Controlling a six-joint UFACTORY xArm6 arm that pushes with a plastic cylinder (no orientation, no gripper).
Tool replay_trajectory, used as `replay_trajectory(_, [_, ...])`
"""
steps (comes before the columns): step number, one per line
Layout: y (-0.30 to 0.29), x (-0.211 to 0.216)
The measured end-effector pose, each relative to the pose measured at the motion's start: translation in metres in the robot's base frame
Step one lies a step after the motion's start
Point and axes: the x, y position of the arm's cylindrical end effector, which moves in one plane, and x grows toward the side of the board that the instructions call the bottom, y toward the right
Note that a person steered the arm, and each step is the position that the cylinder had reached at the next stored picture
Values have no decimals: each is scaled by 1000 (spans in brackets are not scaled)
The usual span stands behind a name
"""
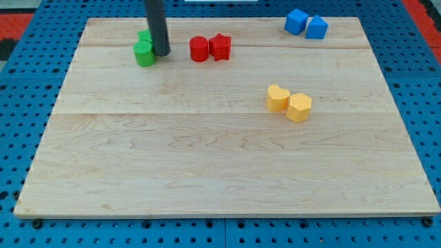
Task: Slide red circle towards center
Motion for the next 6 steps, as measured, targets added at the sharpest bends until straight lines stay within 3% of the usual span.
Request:
replay_trajectory(2, [46, -66])
replay_trajectory(3, [77, -66])
replay_trajectory(5, [77, -1])
replay_trajectory(6, [53, 10])
